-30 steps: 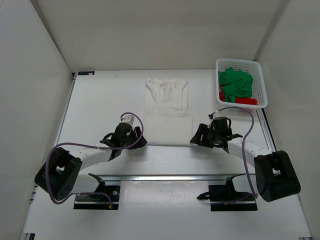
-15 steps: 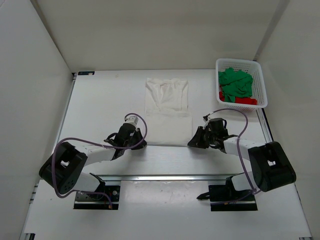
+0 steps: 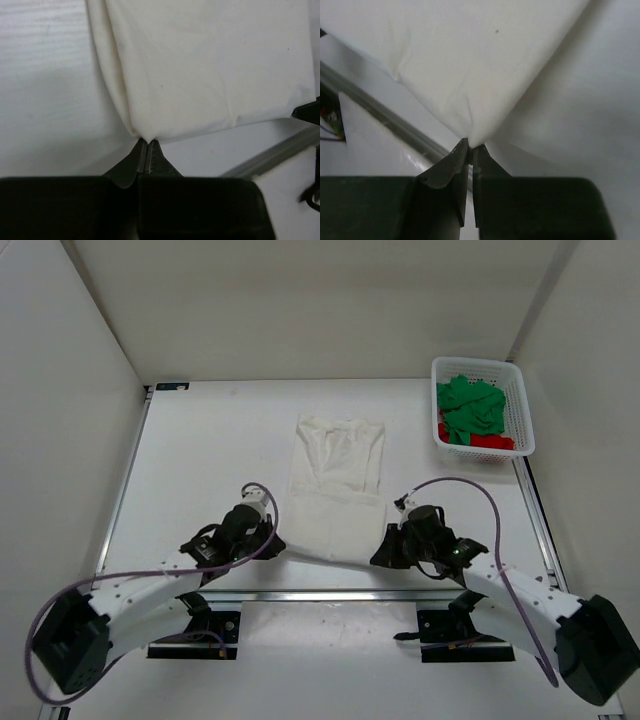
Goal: Fold and stack the t-shirts
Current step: Grab one side of the 2/3 rectangular tshirt with both arms, then fold the long partially folded tshirt into a neat square, then smooth out wrinkles on the folded tshirt, then put the neatly folded tshirt into the corner of the board with the left arm
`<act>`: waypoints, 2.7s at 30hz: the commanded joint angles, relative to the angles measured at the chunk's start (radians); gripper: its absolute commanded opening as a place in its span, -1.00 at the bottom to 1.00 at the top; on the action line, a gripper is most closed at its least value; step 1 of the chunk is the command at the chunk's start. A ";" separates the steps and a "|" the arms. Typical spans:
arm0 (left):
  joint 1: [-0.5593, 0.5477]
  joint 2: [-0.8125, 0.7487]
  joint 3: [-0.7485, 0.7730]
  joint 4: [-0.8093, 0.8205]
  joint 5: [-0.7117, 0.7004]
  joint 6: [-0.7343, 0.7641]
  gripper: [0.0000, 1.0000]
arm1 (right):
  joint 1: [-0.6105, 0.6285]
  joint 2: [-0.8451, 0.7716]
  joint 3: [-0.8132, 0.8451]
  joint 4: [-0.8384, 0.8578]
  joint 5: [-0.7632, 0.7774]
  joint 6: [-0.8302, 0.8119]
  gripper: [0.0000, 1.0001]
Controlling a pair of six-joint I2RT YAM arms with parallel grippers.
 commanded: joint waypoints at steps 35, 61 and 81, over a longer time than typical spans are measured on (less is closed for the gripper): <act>0.387 1.006 1.317 -0.091 0.002 0.083 -0.13 | -0.447 1.159 1.560 -0.282 -0.168 -0.235 -0.14; 0.389 1.264 1.345 0.015 0.167 0.029 -0.17 | -0.399 1.299 1.384 -0.193 -0.186 -0.298 -1.00; 0.446 0.925 0.862 0.133 0.114 0.118 0.61 | -0.260 0.965 1.214 -0.106 -0.156 -0.223 0.03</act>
